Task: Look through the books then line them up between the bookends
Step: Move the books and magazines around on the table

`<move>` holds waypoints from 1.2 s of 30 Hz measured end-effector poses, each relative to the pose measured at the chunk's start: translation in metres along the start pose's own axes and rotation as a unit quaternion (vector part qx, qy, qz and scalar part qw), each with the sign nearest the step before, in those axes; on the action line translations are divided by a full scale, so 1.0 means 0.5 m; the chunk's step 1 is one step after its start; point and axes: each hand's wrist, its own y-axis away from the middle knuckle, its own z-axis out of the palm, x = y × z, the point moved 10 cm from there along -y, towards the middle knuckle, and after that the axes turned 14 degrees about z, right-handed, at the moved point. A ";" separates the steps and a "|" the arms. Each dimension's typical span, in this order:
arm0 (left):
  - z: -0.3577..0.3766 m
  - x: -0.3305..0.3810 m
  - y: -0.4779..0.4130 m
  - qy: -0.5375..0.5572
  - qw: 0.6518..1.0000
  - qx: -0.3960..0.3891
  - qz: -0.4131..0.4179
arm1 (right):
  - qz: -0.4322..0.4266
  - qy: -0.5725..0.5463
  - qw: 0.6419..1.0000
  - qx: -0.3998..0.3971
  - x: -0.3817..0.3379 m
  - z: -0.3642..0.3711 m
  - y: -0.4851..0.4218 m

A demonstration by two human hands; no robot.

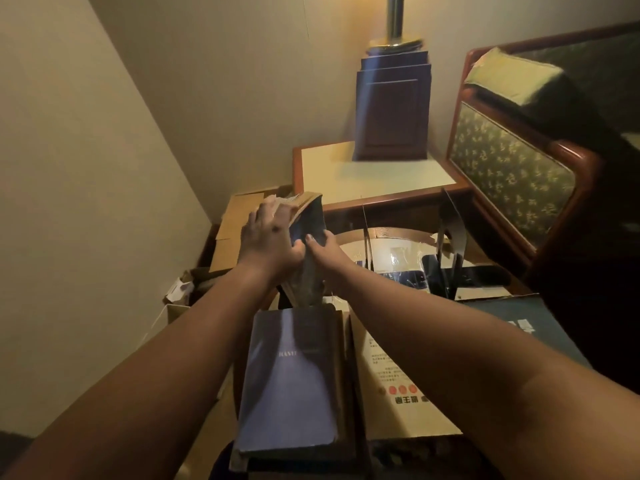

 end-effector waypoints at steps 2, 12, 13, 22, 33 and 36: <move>0.016 -0.002 -0.012 0.033 0.999 -0.024 0.004 | 0.007 -0.017 0.999 -0.029 -0.002 0.023 -0.021; -0.001 -0.027 -0.006 -0.016 0.991 -0.089 0.097 | -0.046 0.015 0.993 -0.108 -0.013 0.066 -0.080; 0.002 -0.030 -0.003 -0.023 0.990 -0.097 0.098 | -0.049 0.027 0.993 -0.108 -0.011 0.073 -0.080; 0.016 -0.020 0.010 0.004 0.983 -0.139 0.120 | -0.042 0.094 0.990 -0.095 0.001 0.078 -0.069; 0.039 -0.027 0.013 -0.004 0.982 -0.165 0.092 | -0.054 0.200 0.977 -0.053 0.022 -0.017 0.049; 0.036 -0.017 0.010 -0.003 0.984 -0.160 0.084 | -0.085 0.250 0.964 -0.022 0.027 -0.064 0.118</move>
